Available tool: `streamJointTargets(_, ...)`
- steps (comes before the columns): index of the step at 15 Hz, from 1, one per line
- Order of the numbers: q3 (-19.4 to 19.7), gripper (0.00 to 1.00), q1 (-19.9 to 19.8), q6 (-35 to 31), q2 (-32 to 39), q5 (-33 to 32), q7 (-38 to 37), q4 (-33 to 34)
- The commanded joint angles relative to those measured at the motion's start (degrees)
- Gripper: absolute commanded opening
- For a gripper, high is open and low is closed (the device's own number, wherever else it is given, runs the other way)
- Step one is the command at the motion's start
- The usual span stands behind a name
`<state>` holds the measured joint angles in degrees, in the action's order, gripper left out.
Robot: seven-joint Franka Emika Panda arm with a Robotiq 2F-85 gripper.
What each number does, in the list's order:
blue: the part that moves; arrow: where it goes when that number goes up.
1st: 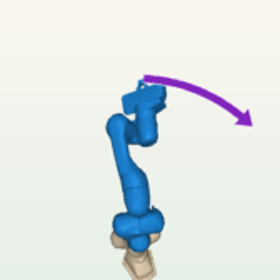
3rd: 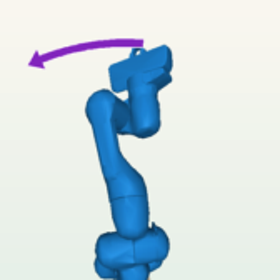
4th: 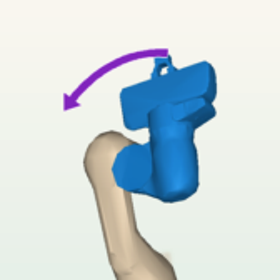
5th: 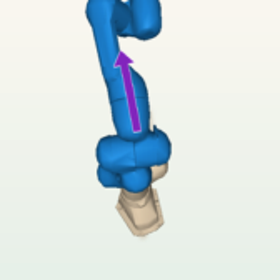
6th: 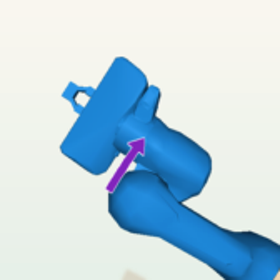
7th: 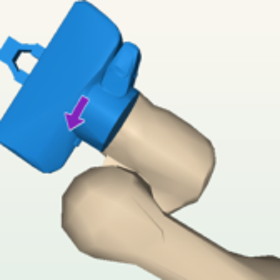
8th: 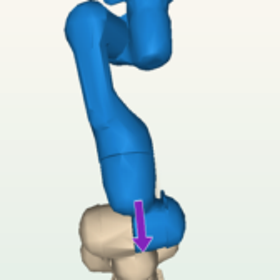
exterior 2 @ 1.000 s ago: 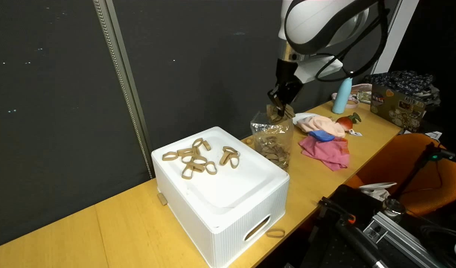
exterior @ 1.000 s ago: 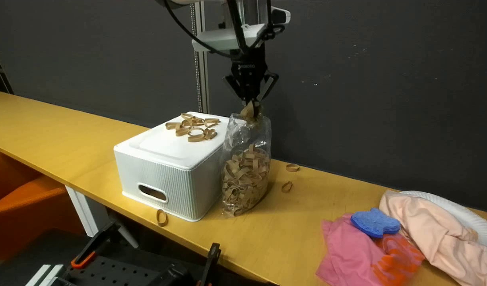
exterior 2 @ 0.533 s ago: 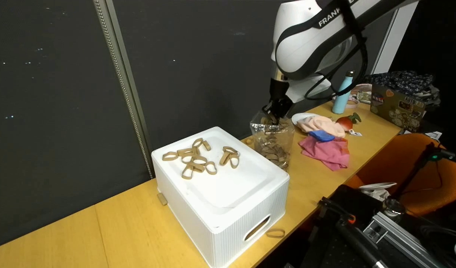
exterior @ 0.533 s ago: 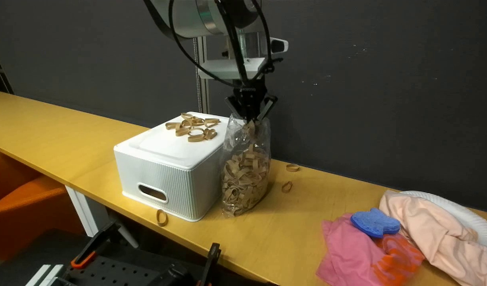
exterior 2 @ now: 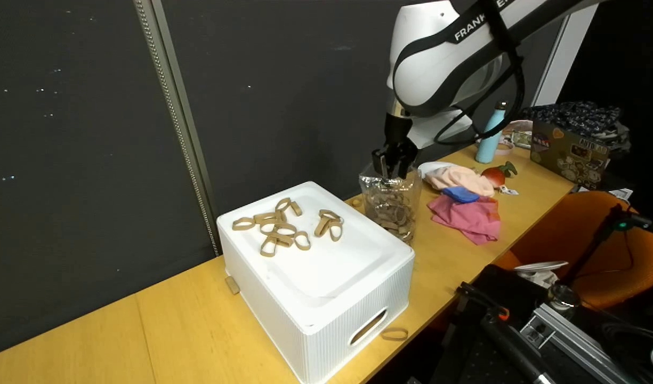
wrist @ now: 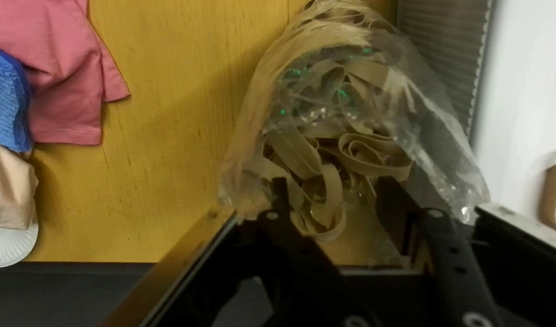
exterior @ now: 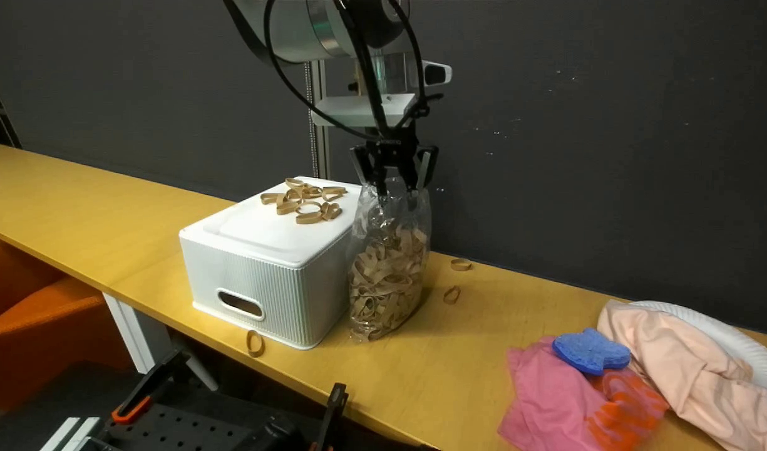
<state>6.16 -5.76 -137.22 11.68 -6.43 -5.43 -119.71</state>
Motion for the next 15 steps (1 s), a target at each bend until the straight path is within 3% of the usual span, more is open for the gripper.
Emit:
streamJointTargets(1,0.35,0.86,0.21,-0.45,-2.54,0.4,-0.68,-1.15)
streamJointTargets(3,0.43,0.99,0.35,0.5,-4.07,-0.21,-1.04,-0.75)
streamJointTargets(8,-0.86,1.0,1.62,3.38,-7.57,-1.0,-1.26,3.47)
streamJointTargets(15,-6.34,1.0,6.26,3.72,2.93,2.57,1.83,17.81)
